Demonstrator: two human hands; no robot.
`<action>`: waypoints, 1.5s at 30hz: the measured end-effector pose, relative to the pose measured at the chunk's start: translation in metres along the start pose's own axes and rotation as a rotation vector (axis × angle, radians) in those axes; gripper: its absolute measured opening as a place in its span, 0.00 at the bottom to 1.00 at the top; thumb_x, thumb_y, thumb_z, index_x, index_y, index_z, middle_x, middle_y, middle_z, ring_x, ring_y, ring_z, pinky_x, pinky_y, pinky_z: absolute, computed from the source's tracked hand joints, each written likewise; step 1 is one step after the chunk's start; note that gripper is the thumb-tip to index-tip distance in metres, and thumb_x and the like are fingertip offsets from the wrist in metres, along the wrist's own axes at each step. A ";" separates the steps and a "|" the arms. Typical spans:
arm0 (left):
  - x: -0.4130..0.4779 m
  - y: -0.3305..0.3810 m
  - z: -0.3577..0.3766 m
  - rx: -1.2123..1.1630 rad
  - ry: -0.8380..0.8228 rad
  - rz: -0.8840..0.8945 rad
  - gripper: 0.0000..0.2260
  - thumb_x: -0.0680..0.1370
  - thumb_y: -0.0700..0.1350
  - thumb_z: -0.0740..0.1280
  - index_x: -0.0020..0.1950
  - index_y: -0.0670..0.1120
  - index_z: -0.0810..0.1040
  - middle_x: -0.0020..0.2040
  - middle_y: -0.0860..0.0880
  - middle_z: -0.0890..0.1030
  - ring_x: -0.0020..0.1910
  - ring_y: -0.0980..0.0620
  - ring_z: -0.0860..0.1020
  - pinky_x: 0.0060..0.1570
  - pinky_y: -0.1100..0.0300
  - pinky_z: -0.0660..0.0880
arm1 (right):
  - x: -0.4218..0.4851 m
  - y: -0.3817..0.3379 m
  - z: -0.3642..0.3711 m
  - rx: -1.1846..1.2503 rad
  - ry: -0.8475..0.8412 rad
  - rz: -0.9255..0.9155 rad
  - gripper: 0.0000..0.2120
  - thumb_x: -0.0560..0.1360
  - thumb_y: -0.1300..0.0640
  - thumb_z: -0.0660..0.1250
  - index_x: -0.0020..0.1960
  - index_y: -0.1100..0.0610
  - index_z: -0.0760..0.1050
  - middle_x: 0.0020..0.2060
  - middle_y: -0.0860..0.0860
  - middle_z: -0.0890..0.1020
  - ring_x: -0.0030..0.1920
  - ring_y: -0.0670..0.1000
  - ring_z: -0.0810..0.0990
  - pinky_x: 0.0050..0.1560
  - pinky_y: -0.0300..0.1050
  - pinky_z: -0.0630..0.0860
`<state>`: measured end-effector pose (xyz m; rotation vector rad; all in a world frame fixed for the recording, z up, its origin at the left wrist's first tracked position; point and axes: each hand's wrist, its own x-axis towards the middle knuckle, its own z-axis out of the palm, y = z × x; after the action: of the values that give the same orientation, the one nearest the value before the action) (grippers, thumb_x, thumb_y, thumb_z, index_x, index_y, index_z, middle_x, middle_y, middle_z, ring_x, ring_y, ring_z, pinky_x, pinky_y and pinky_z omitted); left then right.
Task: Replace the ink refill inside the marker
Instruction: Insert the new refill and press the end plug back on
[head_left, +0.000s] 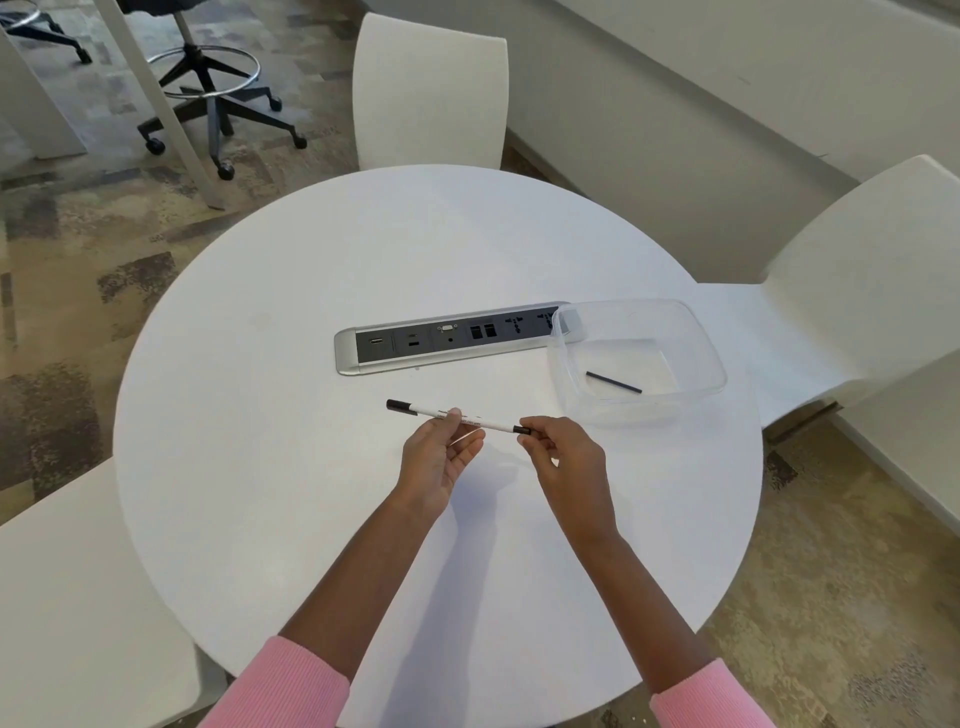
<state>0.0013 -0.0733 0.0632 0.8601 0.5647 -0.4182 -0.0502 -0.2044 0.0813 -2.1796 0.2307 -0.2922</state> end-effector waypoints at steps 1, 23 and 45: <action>0.000 0.000 0.001 0.002 -0.002 0.003 0.06 0.77 0.38 0.64 0.41 0.40 0.76 0.33 0.46 0.81 0.27 0.55 0.81 0.31 0.66 0.80 | 0.000 0.001 0.000 -0.060 -0.002 -0.043 0.07 0.74 0.65 0.65 0.51 0.61 0.78 0.43 0.56 0.82 0.44 0.52 0.79 0.47 0.40 0.74; -0.004 -0.001 0.002 -0.020 -0.043 0.026 0.04 0.75 0.37 0.66 0.42 0.39 0.78 0.39 0.44 0.79 0.29 0.56 0.81 0.33 0.68 0.80 | -0.003 -0.003 0.004 -0.130 -0.107 0.000 0.05 0.77 0.55 0.60 0.48 0.55 0.73 0.33 0.47 0.75 0.33 0.47 0.72 0.32 0.34 0.66; -0.019 -0.010 0.006 0.025 -0.074 0.066 0.04 0.76 0.37 0.64 0.43 0.39 0.78 0.40 0.44 0.79 0.30 0.58 0.81 0.35 0.69 0.80 | -0.004 -0.009 0.001 0.239 -0.144 0.408 0.19 0.79 0.54 0.56 0.30 0.57 0.69 0.19 0.46 0.68 0.22 0.47 0.64 0.25 0.38 0.64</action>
<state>-0.0166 -0.0820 0.0724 0.8813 0.4631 -0.3962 -0.0528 -0.1974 0.0870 -1.8559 0.5224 0.0651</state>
